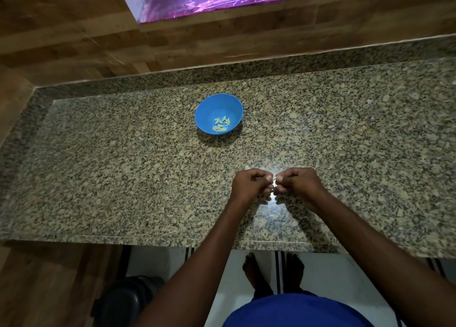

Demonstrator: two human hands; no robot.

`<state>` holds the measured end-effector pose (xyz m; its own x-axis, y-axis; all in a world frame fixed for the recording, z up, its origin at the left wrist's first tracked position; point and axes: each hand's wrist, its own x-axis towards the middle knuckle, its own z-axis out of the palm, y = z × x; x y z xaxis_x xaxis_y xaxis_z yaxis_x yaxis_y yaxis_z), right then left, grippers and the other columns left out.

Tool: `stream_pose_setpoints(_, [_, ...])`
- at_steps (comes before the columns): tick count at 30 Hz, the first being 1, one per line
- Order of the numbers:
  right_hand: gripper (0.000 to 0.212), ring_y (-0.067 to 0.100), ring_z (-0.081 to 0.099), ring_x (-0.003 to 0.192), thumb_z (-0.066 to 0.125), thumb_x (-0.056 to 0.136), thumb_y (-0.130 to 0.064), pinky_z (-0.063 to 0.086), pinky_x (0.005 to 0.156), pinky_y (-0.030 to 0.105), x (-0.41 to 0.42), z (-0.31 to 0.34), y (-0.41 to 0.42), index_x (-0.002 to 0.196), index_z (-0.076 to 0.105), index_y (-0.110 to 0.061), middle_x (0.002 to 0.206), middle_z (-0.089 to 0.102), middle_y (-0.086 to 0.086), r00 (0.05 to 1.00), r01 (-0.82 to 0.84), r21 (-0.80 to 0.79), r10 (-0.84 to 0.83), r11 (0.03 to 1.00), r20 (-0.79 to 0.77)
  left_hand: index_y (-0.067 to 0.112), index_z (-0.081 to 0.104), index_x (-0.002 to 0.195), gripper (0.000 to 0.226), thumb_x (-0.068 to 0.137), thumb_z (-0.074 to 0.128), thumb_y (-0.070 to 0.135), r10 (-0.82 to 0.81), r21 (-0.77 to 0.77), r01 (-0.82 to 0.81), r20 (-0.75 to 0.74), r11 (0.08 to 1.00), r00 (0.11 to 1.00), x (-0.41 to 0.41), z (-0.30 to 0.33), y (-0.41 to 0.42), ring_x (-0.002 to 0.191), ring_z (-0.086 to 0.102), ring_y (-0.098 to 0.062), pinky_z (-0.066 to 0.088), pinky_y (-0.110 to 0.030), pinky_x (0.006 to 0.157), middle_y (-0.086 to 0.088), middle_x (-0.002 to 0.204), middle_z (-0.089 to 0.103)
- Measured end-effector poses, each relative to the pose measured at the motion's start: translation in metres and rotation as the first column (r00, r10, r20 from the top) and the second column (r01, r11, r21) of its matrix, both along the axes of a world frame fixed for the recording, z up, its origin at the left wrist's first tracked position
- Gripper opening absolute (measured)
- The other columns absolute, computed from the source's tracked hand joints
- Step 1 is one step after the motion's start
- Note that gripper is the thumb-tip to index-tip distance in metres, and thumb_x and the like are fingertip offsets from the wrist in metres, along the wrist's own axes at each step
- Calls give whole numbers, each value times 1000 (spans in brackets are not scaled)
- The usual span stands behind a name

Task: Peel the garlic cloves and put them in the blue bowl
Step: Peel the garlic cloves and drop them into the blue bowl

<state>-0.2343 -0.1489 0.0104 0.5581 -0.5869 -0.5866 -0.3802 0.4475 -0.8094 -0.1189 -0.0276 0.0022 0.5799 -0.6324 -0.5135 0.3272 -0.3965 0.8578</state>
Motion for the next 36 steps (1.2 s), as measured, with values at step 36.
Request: stream_pose_setpoints(36, [24, 16, 59, 51, 62, 99, -11, 55, 59, 34, 1, 17, 12, 78, 66, 0, 66, 66, 13, 996, 75, -164, -66, 984, 60, 2, 69, 94, 11, 95, 65, 12, -103, 46, 95, 243, 994, 965, -5, 18, -16, 59, 62, -8, 50, -23, 54, -4, 69, 66])
